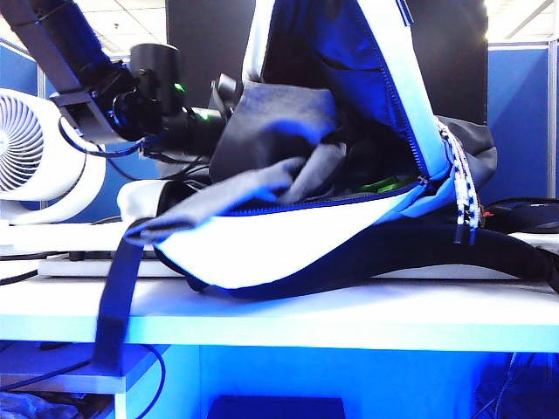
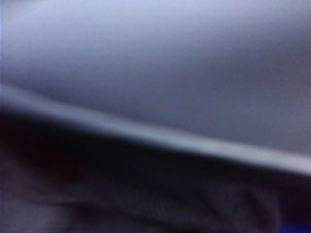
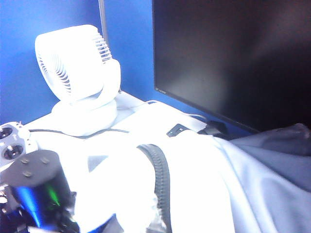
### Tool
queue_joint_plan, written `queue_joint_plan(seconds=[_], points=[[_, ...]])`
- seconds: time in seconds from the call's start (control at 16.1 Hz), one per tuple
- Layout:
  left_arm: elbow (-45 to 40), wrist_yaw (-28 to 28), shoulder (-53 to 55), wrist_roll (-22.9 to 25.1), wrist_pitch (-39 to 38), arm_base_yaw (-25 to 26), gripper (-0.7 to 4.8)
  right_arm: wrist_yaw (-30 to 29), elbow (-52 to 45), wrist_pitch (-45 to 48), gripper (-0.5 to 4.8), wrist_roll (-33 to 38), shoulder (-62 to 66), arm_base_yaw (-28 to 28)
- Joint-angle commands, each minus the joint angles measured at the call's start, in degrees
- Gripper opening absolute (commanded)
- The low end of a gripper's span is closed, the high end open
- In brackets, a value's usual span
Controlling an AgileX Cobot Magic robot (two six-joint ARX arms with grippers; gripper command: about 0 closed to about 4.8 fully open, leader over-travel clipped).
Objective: Put the gray clothes into the backpack.
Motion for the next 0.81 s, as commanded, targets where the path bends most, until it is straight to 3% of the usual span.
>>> queue_joint_plan(seconds=[0.06, 0.19, 0.43, 0.5, 0.81], points=[[1.68, 19.54, -0.07, -17.53, 11.89, 2.10, 4.79, -1.20, 0.85, 5.90, -0.06, 0.44, 1.18, 0.17], [1.79, 27.30, -1.70, -28.00, 22.95, 4.35, 4.79, -1.14, 0.85, 6.32, -0.06, 0.46, 2.43, 0.13], [1.79, 30.40, -7.67, -46.93, 36.89, 15.39, 4.79, -1.60, 0.85, 6.73, -0.06, 1.86, 2.84, 0.13], [1.79, 30.36, -9.92, -48.87, 38.03, 18.73, 4.79, -4.76, 0.85, 5.95, -0.06, 3.43, 3.04, 0.15], [1.81, 30.51, -19.50, -49.20, 38.01, 29.00, 4.79, -22.84, 0.79, 2.45, -0.06, 7.61, 7.45, 0.37]])
